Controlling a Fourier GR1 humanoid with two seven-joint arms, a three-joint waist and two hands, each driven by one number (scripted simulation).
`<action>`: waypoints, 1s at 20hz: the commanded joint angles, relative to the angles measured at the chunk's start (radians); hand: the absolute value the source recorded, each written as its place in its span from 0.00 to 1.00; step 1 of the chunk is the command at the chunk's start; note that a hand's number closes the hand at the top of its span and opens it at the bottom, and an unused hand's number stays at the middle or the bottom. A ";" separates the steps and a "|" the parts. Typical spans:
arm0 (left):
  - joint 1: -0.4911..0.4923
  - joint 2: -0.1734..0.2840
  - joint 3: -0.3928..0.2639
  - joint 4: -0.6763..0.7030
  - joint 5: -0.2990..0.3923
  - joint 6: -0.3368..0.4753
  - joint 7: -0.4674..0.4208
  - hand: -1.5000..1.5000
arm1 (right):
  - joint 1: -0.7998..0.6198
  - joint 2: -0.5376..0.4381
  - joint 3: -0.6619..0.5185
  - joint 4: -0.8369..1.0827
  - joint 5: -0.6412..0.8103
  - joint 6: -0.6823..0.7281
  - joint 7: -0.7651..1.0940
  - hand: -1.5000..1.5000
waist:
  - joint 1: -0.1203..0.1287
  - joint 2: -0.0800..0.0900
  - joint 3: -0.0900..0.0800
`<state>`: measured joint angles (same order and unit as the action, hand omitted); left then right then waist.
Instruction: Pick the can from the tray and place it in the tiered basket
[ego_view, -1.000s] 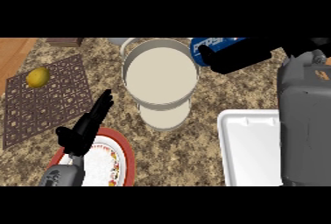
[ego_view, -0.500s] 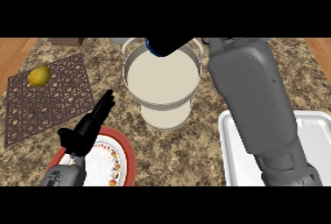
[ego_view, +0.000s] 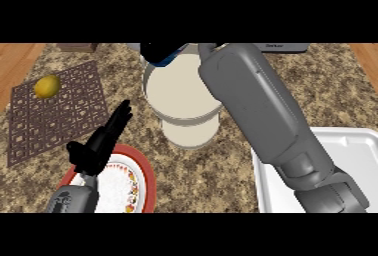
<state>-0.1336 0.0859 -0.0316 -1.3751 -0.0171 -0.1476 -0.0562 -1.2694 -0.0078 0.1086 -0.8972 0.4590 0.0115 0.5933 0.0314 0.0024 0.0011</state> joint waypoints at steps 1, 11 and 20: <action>-0.058 -0.025 -0.005 0.047 -0.013 0.019 0.012 0.50 | -0.030 0.007 0.055 0.104 -0.121 -0.092 -0.059 1.00 | 0.004 0.005 -0.002; 0.001 -0.015 -0.016 -0.015 -0.020 0.013 0.003 0.50 | -0.047 0.007 -0.019 0.156 -0.453 -0.104 0.164 0.00 | 0.002 0.001 -0.001; 0.016 -0.017 0.012 0.072 -0.023 0.019 -0.069 0.50 | -0.012 -0.032 0.037 0.003 -0.366 -0.404 0.142 0.00 | -0.036 -0.007 -0.002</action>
<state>-0.1453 0.0764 -0.0167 -1.3231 -0.0264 -0.1394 -0.0903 -1.2858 -0.0162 0.1451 -0.8432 0.0350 -0.2916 0.7250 0.0097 -0.0031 0.0013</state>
